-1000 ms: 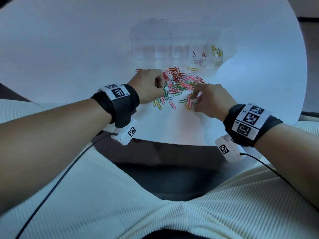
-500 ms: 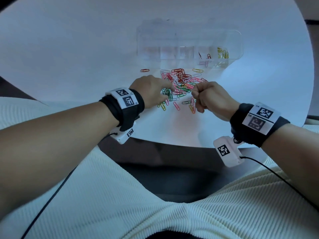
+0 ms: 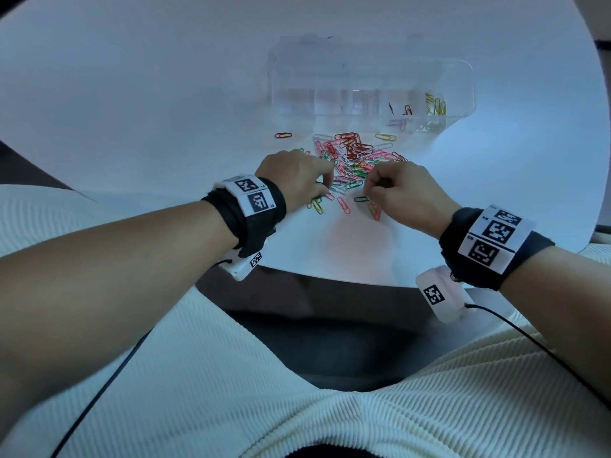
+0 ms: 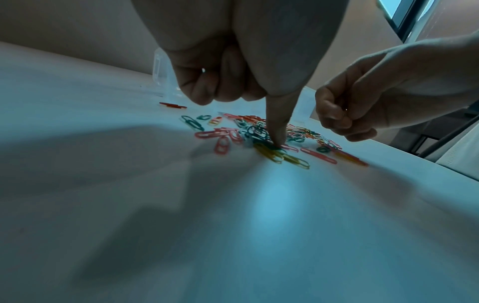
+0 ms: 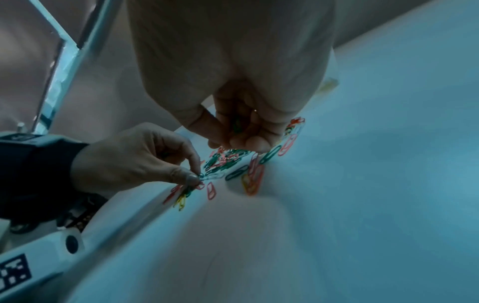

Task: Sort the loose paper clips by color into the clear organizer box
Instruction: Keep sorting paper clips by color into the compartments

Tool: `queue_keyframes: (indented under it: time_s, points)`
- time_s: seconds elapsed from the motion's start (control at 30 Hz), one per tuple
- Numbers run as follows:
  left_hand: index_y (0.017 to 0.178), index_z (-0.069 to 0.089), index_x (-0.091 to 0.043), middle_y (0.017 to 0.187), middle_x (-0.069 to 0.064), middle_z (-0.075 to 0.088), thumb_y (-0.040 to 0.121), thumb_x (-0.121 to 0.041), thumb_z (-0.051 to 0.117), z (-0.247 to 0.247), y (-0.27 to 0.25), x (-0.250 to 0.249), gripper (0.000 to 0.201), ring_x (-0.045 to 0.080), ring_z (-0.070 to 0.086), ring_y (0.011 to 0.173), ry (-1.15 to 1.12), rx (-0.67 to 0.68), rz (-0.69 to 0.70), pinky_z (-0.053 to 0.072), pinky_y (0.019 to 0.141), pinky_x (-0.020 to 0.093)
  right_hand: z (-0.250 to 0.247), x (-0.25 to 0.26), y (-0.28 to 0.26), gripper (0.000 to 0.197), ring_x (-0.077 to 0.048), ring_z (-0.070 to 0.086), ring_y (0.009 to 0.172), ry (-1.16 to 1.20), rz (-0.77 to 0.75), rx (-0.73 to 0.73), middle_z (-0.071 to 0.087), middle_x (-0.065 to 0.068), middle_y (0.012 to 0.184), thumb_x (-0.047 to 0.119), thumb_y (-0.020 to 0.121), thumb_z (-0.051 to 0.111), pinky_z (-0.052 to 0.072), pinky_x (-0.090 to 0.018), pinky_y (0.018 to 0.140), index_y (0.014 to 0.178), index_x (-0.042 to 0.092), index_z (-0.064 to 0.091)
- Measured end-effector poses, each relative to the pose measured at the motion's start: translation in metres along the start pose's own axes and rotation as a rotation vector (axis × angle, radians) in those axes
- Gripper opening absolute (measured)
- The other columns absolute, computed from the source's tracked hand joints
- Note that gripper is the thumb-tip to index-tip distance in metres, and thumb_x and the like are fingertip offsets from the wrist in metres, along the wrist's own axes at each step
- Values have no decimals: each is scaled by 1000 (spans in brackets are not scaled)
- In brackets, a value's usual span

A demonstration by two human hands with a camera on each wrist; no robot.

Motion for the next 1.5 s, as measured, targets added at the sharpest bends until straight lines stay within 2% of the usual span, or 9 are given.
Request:
queue_keyframes:
  time_s: [0.13, 0.33, 0.6, 0.77, 0.97, 1.13, 1.23, 1.37, 1.5]
  points:
    - [98, 54, -24, 62, -11, 44, 95, -36, 50, -6, -1, -6, 13, 24, 50, 70, -107, -39, 15, 34, 64, 30, 2, -1, 3, 8, -8, 44, 61, -167, -69, -6, 49, 6, 63, 19, 86, 61, 33, -21, 54, 86, 19, 69]
    - [78, 39, -6, 63, -1, 37, 98, -11, 33, -21, -6, -22, 21, 16, 30, 58, -523, -51, 123, 25, 55, 28, 5, -11, 8, 12, -17, 59, 74, -402, -83, -26, 70, 1, 80, 29, 81, 72, 38, -26, 61, 90, 22, 76]
    - [67, 27, -17, 63, 0, 31, 101, -17, 33, -12, -5, -20, 35, 15, 25, 58, -442, 73, 55, 20, 57, 32, 16, -12, 5, 16, -25, 58, 77, -481, -21, -26, 64, -1, 80, 34, 80, 62, 39, -28, 60, 77, 18, 61]
    - [67, 40, -8, 65, 7, 42, 97, -15, 39, -15, -5, -18, 31, 20, 37, 63, -481, 66, 64, 32, 61, 32, 1, -7, 4, 20, -25, 44, 72, -135, 38, 25, 50, -5, 77, 17, 95, 33, 31, -34, 62, 82, 5, 43]
    - [62, 53, -14, 53, -3, 43, 90, -6, 37, -27, -4, -23, 33, 9, 37, 47, -683, 57, 22, 31, 47, 22, -11, 11, -5, 34, -17, 11, 53, 571, 169, 101, 18, -2, 59, 12, 94, 36, 14, -26, 48, 64, 20, 23]
    - [63, 47, -13, 45, -8, 36, 88, -4, 30, -33, -5, -21, 32, 13, 27, 47, -893, 66, -47, 21, 50, 27, -12, 21, -13, 25, -18, 21, 49, 904, 246, 139, 35, -7, 56, 9, 89, 38, 19, -29, 49, 68, 17, 29]
    - [62, 47, -11, 44, -9, 38, 86, -5, 32, -37, -6, -20, 30, 13, 28, 47, -908, 75, -49, 22, 51, 27, -16, 22, -13, 22, -19, 33, 49, 833, 263, 66, 44, -8, 60, 4, 87, 40, 28, -27, 48, 67, 12, 42]
    - [57, 54, -16, 55, -3, 46, 89, -11, 37, -45, -6, -16, 36, 13, 36, 49, -719, 31, -103, 29, 52, 27, -27, 12, -7, 16, -20, 49, 61, 229, 261, -37, 59, -8, 72, 12, 87, 50, 38, -30, 54, 80, 3, 61]
    - [71, 65, -8, 63, 2, 54, 92, -15, 32, -51, -9, -12, 40, 14, 37, 51, -877, 37, -210, 30, 52, 27, -35, 23, -2, 25, -21, 53, 65, 511, 274, -47, 58, -11, 76, -5, 88, 36, 44, -27, 59, 85, 2, 60]
Point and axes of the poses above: each hand's wrist, its own y-axis towards the middle knuckle, its own z-axis out of the palm, x = y × z, the point moved 3 cm from there along y, towards the middle knuckle
